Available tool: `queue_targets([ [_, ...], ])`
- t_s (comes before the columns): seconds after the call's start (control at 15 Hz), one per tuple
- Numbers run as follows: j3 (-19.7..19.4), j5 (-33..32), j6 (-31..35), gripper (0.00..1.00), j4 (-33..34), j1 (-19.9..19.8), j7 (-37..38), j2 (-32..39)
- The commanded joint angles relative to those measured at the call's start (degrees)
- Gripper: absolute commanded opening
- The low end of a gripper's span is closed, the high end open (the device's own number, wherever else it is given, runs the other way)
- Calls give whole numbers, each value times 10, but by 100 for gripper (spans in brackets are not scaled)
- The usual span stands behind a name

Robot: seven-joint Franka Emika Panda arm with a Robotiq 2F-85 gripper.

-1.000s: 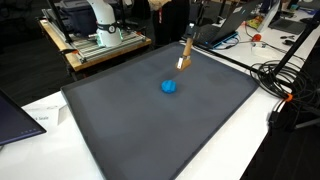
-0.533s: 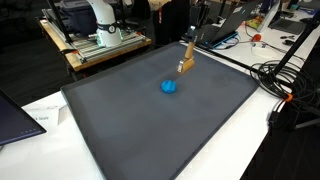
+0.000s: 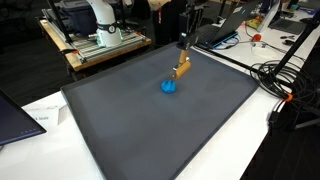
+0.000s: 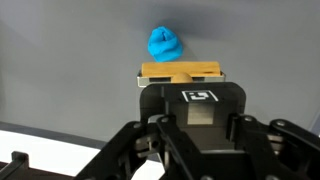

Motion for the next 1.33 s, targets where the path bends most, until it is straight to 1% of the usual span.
queue_targets([
  [0.0, -8, 43, -15, 22, 10, -18, -52, 2],
  [0.13, -10, 53, -7, 22, 2, -26, -72, 0],
  [0.4, -12, 53, 4, 22, -18, -32, -101, -1],
  [0.6, -12, 57, 29, 22, -35, -36, -116, 0],
  [0.87, -13, 50, 53, 22, -54, -34, -119, 7],
  [1.27, -14, 51, 69, 22, -63, -37, -123, 21],
])
